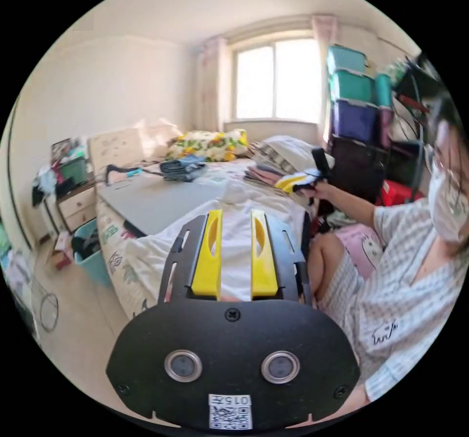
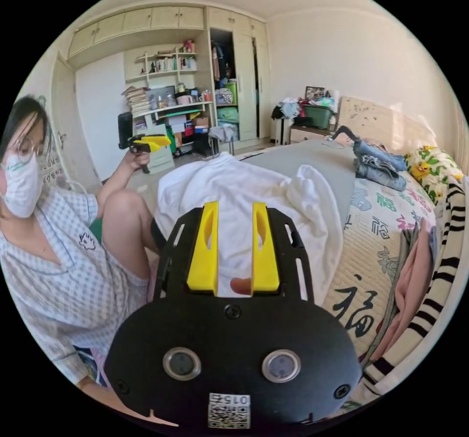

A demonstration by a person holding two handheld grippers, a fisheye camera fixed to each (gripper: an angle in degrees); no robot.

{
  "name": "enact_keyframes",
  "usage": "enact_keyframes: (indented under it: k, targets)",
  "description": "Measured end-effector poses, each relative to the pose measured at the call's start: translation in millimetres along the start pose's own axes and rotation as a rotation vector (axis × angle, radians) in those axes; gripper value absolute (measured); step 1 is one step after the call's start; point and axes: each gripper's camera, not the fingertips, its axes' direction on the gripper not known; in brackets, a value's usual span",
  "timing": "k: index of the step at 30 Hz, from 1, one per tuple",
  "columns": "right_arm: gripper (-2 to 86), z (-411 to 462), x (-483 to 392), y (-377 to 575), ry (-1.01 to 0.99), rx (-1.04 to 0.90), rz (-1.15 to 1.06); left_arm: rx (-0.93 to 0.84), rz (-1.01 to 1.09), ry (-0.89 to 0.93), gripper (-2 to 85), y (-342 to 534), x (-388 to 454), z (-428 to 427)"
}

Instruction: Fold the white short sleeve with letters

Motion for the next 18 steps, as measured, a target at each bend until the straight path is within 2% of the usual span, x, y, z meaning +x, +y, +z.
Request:
enact_keyframes:
  k: [3,5,12,14,18]
  targets:
    - [10.2,-7.4,-32.5,25.2,0.016,-0.029,-0.078,-0.151,0.242,0.0,8.7,-27.9,51.3,38.8]
    - [10.2,-9.8,-43.9,38.8,0.013,-0.06,-0.115,-0.223,0.274,-0.031,8.8,-43.1,64.2,60.4]
    - [10.3,4.6,-69.0,43.3,0.013,-0.224,-0.24,-0.429,0.277,0.004,8.4,-52.0,73.4,138.0]
    - [9.1,14.9,-78.0,38.6,0.076,-0.289,-0.269,-0.377,0.266,-0.001,8.0,-55.5,71.9,138.5]
    - [5.4,9.5,-84.3,34.6,0.141,-0.285,-0.283,-0.385,0.255,-0.046,4.2,-66.3,73.0,145.2]
